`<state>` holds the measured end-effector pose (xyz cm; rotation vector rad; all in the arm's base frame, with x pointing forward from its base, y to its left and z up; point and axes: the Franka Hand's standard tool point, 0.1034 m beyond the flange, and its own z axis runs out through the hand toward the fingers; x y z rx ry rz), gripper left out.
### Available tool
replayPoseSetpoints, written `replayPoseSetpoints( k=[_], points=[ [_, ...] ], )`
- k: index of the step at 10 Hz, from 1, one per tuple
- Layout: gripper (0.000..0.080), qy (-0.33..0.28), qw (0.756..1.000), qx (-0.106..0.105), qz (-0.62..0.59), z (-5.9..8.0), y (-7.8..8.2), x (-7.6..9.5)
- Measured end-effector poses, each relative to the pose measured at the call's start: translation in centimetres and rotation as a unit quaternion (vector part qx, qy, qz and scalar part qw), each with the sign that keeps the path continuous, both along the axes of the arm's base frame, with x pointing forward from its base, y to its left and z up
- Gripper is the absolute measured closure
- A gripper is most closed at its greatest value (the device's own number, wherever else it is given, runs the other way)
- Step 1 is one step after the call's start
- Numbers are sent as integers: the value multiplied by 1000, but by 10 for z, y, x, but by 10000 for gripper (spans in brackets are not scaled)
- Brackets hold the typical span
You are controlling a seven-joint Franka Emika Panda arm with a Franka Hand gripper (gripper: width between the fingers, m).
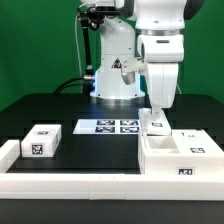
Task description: Assemble cabinet
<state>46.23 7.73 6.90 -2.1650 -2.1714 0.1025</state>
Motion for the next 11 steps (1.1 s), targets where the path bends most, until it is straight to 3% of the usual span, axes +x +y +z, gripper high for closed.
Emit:
replayPoseSetpoints(
  k=[9,11],
  points=[
    [737,9,1000,0,-4,-1,-9,2],
    [737,4,1000,4,-6,-2,-8,11]
  ],
)
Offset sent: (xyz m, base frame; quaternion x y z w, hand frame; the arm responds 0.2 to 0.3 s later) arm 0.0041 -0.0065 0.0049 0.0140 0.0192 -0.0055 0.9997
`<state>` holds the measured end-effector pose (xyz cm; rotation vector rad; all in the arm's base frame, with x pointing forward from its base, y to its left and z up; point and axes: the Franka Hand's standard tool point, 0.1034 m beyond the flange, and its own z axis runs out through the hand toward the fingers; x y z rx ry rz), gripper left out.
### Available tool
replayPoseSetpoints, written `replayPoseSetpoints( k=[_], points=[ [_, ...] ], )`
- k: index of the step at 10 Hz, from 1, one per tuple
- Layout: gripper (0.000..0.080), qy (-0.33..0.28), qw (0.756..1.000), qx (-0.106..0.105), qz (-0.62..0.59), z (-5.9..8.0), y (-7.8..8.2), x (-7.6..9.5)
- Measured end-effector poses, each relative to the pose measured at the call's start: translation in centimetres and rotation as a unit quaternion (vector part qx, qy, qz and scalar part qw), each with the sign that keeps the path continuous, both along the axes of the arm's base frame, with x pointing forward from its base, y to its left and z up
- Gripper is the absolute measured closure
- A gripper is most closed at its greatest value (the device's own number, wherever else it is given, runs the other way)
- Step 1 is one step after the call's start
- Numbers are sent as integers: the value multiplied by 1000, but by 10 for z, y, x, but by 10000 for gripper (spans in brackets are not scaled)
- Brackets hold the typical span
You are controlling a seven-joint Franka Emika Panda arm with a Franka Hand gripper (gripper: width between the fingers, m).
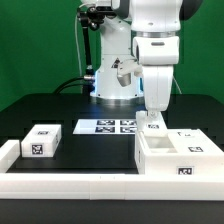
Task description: Assemble cabinet
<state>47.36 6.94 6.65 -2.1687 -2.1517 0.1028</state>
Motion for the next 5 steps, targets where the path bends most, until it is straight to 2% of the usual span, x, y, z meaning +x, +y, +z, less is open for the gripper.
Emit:
replayPoseSetpoints(
  k=[2,5],
  points=[
    [737,-11,1000,7,0,-3,1,8],
    [737,-11,1000,7,-1,-2,1,8]
  ],
)
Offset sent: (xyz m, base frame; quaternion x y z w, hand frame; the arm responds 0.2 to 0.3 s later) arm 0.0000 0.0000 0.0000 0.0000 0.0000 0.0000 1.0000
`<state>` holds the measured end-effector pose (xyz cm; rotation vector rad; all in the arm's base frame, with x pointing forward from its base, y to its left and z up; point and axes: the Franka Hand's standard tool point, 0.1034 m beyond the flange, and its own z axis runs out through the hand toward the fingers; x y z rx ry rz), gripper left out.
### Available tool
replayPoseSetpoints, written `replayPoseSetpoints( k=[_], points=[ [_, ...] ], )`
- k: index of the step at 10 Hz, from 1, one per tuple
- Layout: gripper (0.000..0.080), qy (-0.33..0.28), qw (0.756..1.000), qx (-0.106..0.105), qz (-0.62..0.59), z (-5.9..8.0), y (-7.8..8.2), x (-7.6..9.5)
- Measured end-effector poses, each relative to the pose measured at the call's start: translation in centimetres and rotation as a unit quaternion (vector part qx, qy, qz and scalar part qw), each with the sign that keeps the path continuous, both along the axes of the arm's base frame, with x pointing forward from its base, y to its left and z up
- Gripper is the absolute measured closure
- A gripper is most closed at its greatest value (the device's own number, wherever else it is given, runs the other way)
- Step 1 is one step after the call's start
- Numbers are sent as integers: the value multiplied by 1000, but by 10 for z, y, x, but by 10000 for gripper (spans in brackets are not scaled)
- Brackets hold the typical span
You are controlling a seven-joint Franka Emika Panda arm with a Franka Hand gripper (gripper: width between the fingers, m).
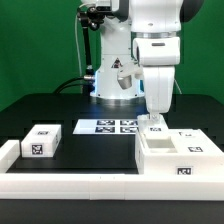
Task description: Assemble cabinet
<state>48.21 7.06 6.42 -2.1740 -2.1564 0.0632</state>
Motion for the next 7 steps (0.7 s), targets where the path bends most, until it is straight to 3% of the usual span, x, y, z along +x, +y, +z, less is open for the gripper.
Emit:
replayPoseSetpoints(
  k=[3,7],
  points=[
    [737,-15,1000,8,12,-1,-1,8],
    [737,-40,998,29,39,2,-11,56]
  ],
)
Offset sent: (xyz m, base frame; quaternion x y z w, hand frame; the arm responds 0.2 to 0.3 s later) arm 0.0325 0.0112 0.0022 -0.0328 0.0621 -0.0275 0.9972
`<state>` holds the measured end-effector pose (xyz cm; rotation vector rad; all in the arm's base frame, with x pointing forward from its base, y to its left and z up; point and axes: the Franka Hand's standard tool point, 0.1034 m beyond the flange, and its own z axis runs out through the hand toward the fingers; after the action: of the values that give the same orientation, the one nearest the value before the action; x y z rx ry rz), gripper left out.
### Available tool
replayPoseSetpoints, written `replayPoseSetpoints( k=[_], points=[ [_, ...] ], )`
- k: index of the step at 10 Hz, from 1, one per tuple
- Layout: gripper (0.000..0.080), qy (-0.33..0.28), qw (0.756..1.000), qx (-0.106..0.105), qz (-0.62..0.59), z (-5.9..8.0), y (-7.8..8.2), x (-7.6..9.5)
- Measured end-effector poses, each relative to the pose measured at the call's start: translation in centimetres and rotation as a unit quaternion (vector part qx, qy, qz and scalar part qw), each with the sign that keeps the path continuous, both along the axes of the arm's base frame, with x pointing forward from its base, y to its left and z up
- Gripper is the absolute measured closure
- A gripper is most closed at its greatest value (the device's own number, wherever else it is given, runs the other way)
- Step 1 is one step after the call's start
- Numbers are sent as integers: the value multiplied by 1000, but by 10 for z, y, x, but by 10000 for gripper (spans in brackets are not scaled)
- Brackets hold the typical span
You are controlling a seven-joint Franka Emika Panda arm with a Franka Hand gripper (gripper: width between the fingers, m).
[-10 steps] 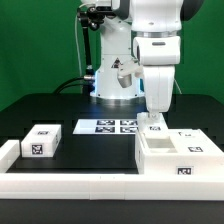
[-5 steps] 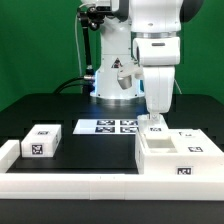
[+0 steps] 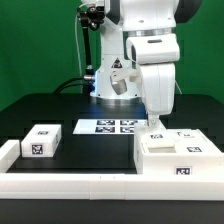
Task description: Assemble cabinet
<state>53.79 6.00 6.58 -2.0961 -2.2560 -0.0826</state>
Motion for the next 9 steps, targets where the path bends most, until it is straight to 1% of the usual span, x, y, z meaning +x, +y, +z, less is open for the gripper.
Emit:
replayPoseSetpoints(
  k=[2,7,9],
  points=[
    [737,-3,1000,10,-1,0,0,20],
    [737,-3,1000,10,-3,-1,1,19],
    [737,-9,1000,17,-1,-1,12,33]
  ],
)
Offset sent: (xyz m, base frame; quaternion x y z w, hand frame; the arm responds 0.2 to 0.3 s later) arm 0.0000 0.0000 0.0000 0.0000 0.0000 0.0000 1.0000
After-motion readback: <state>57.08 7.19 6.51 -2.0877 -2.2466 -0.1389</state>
